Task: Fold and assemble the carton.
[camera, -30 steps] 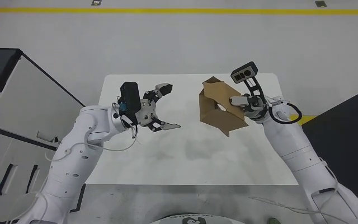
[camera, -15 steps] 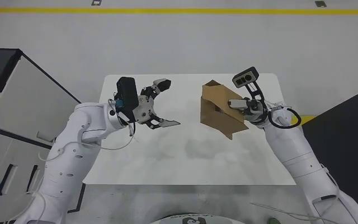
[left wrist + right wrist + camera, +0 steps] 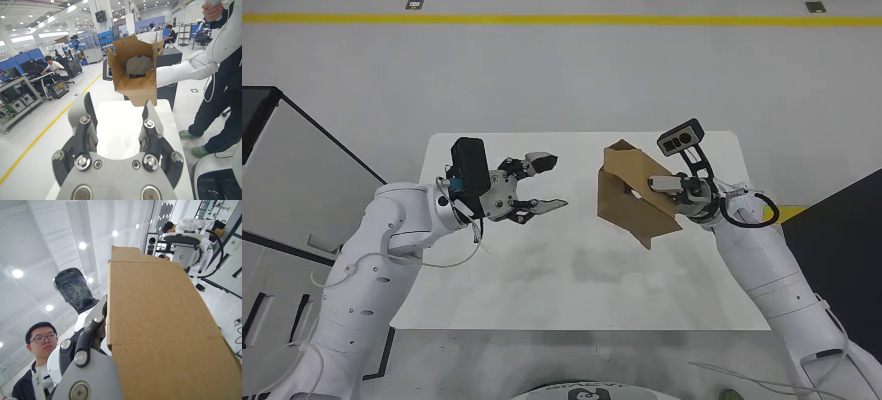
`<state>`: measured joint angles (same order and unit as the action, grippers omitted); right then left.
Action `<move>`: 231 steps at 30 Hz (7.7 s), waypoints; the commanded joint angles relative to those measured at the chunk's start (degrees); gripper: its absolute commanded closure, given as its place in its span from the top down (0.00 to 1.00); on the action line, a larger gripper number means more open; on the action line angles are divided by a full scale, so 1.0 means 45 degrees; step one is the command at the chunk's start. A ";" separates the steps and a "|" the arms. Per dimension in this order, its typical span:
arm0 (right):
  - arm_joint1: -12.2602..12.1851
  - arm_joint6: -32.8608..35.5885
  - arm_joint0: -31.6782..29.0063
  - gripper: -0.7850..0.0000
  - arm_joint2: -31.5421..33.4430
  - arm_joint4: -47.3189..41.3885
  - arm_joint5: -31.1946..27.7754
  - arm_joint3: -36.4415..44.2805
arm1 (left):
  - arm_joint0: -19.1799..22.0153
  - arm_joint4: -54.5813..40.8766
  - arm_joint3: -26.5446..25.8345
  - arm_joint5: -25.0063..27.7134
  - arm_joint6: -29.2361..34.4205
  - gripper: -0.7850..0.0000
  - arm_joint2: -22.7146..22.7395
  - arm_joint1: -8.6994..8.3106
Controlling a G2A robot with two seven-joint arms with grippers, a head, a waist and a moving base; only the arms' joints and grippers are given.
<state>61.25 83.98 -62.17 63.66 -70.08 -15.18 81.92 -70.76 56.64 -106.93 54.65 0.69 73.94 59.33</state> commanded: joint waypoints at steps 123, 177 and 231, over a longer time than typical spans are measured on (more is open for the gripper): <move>0.0606 -0.0687 -0.1310 0.00 0.1570 0.2128 0.0889 -0.0291 | 0.0912 0.0126 -0.1508 -0.0827 0.1201 0.00 -0.1188 0.0091; 0.0857 -0.0125 -0.1789 0.00 0.1866 0.2098 0.1195 0.0742 | 0.1748 0.0077 -0.1111 -0.1373 0.1236 0.00 -0.3439 0.0613; 0.0772 0.0427 -0.2212 0.00 0.2878 0.2919 0.1363 0.1162 | 0.1379 0.2104 -0.1413 -0.1999 0.0897 0.00 -0.1605 0.0412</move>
<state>64.75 85.61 -72.08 76.56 -57.09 -9.11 87.06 -64.67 65.91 -113.40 45.66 5.30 66.92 61.14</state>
